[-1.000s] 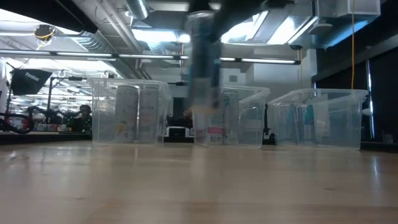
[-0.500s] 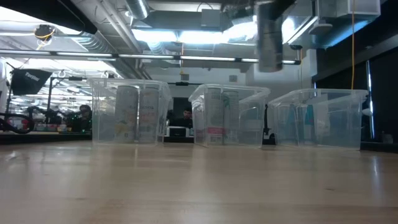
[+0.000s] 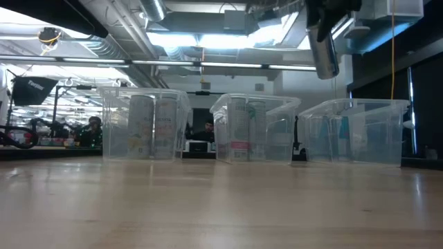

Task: Sort soda cans
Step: Put the right white and blue soda can into the right transparent bin

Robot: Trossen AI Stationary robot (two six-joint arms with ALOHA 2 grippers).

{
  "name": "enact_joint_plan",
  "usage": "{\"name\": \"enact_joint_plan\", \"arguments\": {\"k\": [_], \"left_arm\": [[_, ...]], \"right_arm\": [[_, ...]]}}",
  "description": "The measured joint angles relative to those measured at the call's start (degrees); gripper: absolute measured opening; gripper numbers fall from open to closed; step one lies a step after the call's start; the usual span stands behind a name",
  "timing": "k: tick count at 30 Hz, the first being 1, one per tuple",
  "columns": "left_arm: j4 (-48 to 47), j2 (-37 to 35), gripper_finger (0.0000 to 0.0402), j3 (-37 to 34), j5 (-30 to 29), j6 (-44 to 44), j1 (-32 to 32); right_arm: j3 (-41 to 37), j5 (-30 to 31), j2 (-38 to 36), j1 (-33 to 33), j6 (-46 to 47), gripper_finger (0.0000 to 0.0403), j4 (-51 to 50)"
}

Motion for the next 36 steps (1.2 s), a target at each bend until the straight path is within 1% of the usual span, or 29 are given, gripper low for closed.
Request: {"name": "enact_joint_plan", "arguments": {"k": [3,7,10,12,15,18,22,26,31,36], "left_arm": [[0.0,0.0,0.028,0.0,0.0,0.0,0.0],[0.0,0.0,0.028,0.0,0.0,0.3,0.0],[0.0,0.0,0.028,0.0,0.0,0.4,0.0],[0.0,0.0,0.028,0.0,0.0,0.4,0.0],[0.0,0.0,0.028,0.0,0.0,0.4,0.0],[0.0,0.0,0.028,0.0,0.0,0.4,0.0],[-0.1,0.0,0.028,0.0,0.0,0.4,0.0],[-0.2,0.0,0.028,0.0,0.0,0.4,0.0],[-0.2,0.0,0.028,0.0,0.0,0.4,0.0],[-0.2,0.0,0.028,0.0,0.0,0.4,0.0]], "right_arm": [[0.0,1.9,0.0,-4.4,-0.9,0.0242,0.5],[-1.3,1.2,-0.1,-9.7,-3.0,0.0242,3.8],[-5.0,-0.2,0.0,-12.7,-3.8,0.0242,6.8],[-8.0,-1.1,0.0,-15.1,-2.6,0.0242,7.4],[-12.9,-2.9,0.0,-18.5,-2.5,0.0242,12.0],[-16.9,-4.9,0.0,-20.7,-3.6,0.0242,17.8],[-21.4,-9.8,0.0,-23.7,-3.8,0.0242,22.5],[-25.5,-10.1,0.0,-25.5,-4.0,0.0242,24.3],[-29.6,-12.4,0.0,-27.1,-4.0,0.0242,28.1],[-33.6,-12.3,0.0,-29.2,-3.9,0.0242,28.6]]}}
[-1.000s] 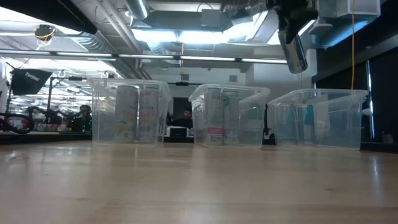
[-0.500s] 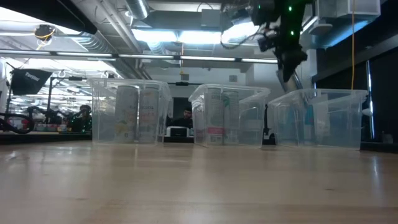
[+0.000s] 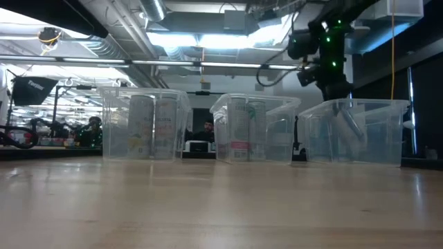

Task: Sort soda cans
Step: Put the right white and blue soda can into the right transparent bin

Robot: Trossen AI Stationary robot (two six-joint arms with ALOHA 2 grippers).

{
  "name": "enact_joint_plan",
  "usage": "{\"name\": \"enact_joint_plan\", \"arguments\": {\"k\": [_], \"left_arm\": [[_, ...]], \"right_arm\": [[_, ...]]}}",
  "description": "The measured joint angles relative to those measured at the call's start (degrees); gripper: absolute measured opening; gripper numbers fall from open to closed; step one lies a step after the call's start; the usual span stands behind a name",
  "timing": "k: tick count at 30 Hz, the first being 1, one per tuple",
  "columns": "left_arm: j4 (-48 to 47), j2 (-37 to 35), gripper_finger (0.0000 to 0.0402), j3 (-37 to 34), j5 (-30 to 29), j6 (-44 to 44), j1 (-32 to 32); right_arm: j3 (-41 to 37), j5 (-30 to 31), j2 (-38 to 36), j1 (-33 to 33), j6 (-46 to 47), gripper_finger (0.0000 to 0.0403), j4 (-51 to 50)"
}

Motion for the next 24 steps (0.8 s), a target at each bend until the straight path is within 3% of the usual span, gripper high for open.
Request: {"name": "enact_joint_plan", "arguments": {"k": [10,24], "left_arm": [[0.0,0.0,0.028,0.0,0.0,-0.2,0.0],[0.1,0.0,0.028,0.0,0.0,-1.5,0.0]], "right_arm": [[-5.1,-4.8,-0.1,-3.3,-4.5,0.0242,11.7],[-5.2,-5.5,-1.1,-5.5,-5.5,0.0242,10.9]]}}
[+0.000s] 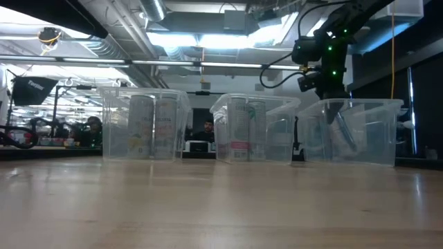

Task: Sort soda cans
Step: Put the right white and blue soda can into the right transparent bin

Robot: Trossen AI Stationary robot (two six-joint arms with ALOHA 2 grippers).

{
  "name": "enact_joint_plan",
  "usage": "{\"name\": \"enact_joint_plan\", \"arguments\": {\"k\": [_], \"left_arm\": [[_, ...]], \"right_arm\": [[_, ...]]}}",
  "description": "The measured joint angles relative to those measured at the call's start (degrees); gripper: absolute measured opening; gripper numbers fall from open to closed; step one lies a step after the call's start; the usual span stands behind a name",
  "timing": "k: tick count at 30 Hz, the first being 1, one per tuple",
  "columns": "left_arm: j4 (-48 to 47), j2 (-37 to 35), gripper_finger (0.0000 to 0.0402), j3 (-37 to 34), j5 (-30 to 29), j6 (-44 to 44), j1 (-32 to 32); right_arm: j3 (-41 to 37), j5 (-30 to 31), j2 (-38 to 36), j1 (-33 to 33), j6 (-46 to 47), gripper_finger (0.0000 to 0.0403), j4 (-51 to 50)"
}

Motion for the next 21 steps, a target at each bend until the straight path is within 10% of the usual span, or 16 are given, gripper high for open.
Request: {"name": "enact_joint_plan", "arguments": {"k": [21], "left_arm": [[0.0,0.0,0.028,0.0,-0.1,0.0,0.5]], "right_arm": [[-14.3,-9.9,-10.5,-4.9,-2.5,0.0241,18.1]]}}
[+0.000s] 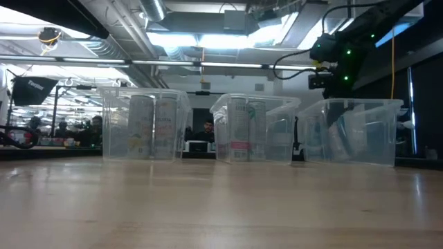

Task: Sort soda cans
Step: Put the right white and blue soda can into the right transparent bin

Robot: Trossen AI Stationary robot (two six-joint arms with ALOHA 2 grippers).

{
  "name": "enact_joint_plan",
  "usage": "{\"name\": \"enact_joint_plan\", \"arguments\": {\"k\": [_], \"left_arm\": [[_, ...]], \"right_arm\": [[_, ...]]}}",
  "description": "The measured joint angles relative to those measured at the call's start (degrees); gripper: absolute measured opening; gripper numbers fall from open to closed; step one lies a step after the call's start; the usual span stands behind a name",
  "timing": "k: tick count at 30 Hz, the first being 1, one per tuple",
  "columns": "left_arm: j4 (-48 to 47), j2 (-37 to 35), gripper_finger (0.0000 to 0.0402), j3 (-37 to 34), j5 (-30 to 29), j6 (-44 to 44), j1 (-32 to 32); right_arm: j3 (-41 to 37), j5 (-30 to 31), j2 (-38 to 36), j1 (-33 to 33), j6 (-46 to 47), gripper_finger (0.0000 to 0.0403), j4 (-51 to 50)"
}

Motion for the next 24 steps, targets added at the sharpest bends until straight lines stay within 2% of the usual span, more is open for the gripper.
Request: {"name": "enact_joint_plan", "arguments": {"k": [7,10,16,24], "left_arm": [[0.0,0.0,0.028,0.0,0.0,0.0,2.4],[0.0,0.0,0.028,0.0,0.0,0.0,2.9],[0.0,0.0,0.028,0.0,0.0,0.0,3.0],[0.0,0.0,0.028,0.0,-0.1,0.3,3.0]], "right_arm": [[-0.2,4.0,-1.5,-0.2,-0.7,0.0243,-3.0],[-1.7,1.8,-1.5,-1.2,-0.1,0.0266,-1.3],[-4.1,6.4,-1.6,-1.3,0.4,0.0304,1.4],[-3.7,8.5,-1.6,-1.3,-1.2,0.0317,1.1]]}}
